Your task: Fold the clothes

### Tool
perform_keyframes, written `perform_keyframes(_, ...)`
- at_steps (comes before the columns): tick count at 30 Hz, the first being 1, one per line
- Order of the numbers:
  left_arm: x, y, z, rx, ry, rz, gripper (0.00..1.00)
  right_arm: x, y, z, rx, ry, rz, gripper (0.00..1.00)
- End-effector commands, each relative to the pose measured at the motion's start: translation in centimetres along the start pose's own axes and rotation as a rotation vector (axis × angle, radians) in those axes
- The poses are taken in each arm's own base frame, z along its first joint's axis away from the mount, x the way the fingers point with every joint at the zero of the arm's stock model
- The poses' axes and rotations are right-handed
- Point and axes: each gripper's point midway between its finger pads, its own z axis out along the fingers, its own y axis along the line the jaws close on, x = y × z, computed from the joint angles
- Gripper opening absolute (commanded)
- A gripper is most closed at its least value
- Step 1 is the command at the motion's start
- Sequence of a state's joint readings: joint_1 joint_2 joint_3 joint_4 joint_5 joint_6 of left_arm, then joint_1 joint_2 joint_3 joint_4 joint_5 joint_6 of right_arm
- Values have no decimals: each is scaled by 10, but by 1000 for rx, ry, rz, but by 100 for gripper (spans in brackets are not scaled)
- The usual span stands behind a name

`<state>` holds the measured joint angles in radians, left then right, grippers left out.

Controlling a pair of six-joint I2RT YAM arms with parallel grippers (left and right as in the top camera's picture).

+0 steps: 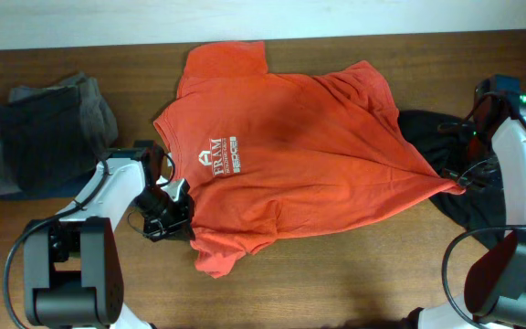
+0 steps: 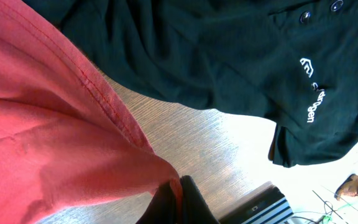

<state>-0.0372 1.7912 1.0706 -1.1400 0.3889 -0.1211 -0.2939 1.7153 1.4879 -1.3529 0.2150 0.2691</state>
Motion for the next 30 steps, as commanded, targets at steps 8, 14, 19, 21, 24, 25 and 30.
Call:
perform_keyframes(8, -62, -25, -220, 23, -650, 68, 0, -13, 47, -59, -349, -160, -159, 4)
perform_keyframes(14, -42, -20, -302, 36, -839, 38, 0, -24, 51, -122, -442, -409, -226, 4)
perform_keyframes(19, -40, -18, -299, 36, -822, 27, 0, -1, 66, -120, -442, -358, -369, 5)
perform_keyframes(21, -39, -18, -299, 36, -821, 27, 0, 9, 71, -119, -437, -333, -424, 5)
perform_keyframes(24, -39, -18, -299, 36, -819, 26, 0, 19, 79, -119, -435, -322, -499, 18)
perform_keyframes(25, -39, -18, -299, 36, -818, 26, 0, 20, 82, -120, -437, -322, -511, 23)
perform_keyframes(30, -39, -10, -298, -8, -819, 5, 0, 24, 98, -112, -433, -296, -596, 24)
